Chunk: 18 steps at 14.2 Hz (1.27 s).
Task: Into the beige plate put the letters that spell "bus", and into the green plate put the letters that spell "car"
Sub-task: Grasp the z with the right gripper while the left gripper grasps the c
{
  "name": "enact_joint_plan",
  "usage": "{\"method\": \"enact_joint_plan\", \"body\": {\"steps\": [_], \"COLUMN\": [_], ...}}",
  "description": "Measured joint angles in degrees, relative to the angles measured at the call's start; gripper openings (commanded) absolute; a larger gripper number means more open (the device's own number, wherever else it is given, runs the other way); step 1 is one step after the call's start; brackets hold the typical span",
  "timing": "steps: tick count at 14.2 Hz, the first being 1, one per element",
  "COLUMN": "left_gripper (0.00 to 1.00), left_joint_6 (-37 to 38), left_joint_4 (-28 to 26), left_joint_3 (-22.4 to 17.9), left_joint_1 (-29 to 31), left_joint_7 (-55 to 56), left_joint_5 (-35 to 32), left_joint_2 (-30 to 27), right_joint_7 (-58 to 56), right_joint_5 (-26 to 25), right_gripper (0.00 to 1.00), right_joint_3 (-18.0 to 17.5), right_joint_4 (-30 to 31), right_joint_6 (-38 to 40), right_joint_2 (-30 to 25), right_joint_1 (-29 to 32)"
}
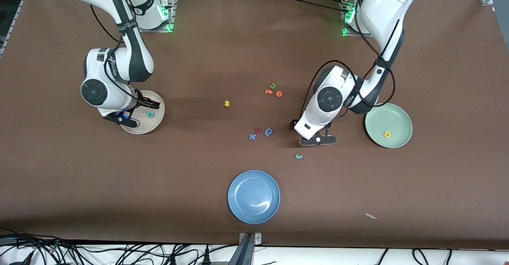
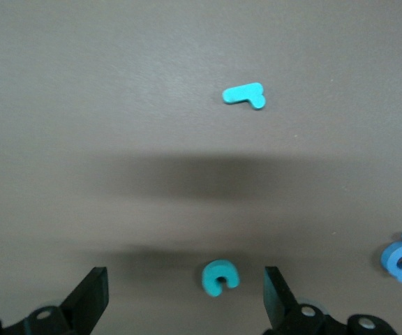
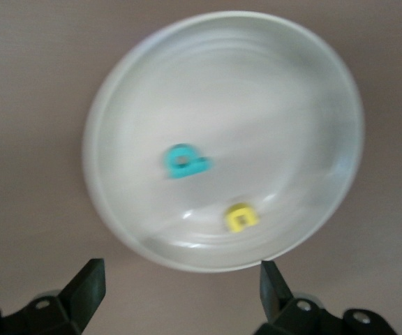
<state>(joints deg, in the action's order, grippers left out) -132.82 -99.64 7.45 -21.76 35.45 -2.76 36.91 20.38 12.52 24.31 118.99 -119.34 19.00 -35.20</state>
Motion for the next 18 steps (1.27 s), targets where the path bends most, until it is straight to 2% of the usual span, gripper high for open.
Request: {"method": "enact_joint_plan", "body": {"steps": [2, 6, 9, 10, 14, 15, 18], "left_gripper": [0.89, 0.77, 0.73, 0.71, 0.67, 0.66, 0.63], "left_joint_6": [0.0, 0.1, 0.9, 1.1, 1.3, 1.3, 1.3], "left_joint_4": [0.7, 0.9, 0.9, 0.9, 0.9, 0.9, 0.9], "left_joint_3": [0.0, 0.4, 1.2, 1.4, 1.7, 1.7, 1.7], "left_joint_1": [-0.4, -0.6, -0.9, -0.9, -1.0, -1.0, -0.9], "left_joint_7": [0.7, 1.2, 1.5, 1.6, 1.7, 1.7, 1.7], "left_joint_5": [0.0, 0.4, 0.5, 0.5, 0.5, 0.5, 1.1], "left_joint_2": [1.4, 2.3, 2.3, 2.4, 2.6, 2.6, 2.7], "right_joint_7": [2.3, 20.1, 33.5, 36.8, 47.3, 48.9, 51.1], "right_joint_5": [2.6, 3.1, 3.1, 3.1, 3.8, 4.5, 6.7], "right_gripper": [0.92, 0.91, 0.78, 0.77, 0.75, 0.70, 0.68], "right_joint_3": [-1.2, -2.1, -2.3, -2.4, -2.4, -2.5, -3.1], "right_joint_4": [-1.3, -1.5, -1.6, -1.6, -2.0, -2.3, -3.8], "right_joint_6": [-1.4, -8.1, -14.8, -17.0, -24.3, -25.6, -27.8], "right_joint_2": [-0.1, 1.4, 4.4, 5.8, 11.0, 12.1, 14.6], "right_joint_1": [-1.7, -11.5, -19.7, -21.8, -25.9, -26.7, -27.5]}}
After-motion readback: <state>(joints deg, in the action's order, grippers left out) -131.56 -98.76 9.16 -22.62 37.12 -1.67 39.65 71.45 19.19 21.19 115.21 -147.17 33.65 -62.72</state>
